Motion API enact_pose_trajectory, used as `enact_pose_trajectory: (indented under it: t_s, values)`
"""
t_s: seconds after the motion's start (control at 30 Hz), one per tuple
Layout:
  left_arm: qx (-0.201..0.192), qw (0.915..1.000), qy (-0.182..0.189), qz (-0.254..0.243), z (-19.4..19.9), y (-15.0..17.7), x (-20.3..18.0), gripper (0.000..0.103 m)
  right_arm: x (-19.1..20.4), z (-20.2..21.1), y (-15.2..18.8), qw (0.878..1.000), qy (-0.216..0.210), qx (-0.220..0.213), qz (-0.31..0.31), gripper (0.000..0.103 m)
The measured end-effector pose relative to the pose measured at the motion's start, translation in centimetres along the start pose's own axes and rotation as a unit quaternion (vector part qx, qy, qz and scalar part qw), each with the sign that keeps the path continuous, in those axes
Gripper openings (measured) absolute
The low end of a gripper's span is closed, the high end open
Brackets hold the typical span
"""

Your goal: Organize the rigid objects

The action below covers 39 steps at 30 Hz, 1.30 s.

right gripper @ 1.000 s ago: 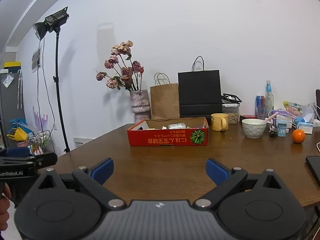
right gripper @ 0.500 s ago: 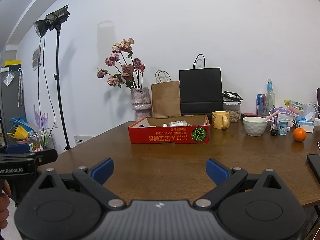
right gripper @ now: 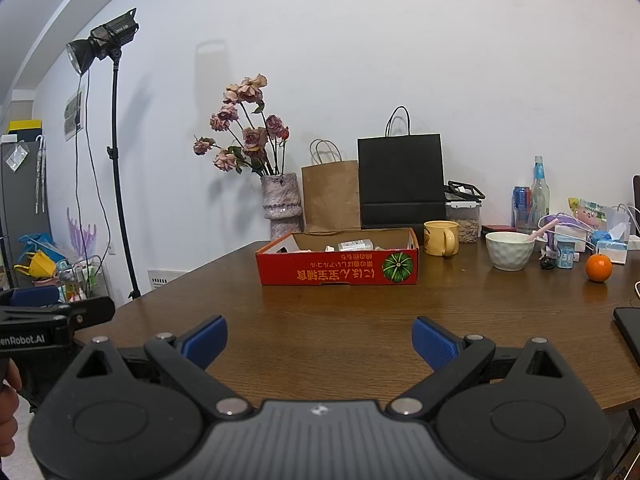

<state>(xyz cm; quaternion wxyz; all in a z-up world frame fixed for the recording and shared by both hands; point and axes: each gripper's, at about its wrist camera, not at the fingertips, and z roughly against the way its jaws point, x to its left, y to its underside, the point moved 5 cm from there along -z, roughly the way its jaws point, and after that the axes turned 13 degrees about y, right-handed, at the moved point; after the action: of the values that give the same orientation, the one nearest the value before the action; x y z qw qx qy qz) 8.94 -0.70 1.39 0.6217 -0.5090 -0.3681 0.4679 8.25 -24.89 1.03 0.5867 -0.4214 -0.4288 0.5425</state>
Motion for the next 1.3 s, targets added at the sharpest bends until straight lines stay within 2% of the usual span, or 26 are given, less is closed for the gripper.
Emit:
enact_pose_trajectory:
  t_s: [1.3]
  values:
    - [-0.007, 0.9999, 0.005, -0.006, 0.13, -0.01, -0.04, 0.103, 0.03, 0.19, 0.23, 1.000, 0.001, 0.002, 0.001, 0.099]
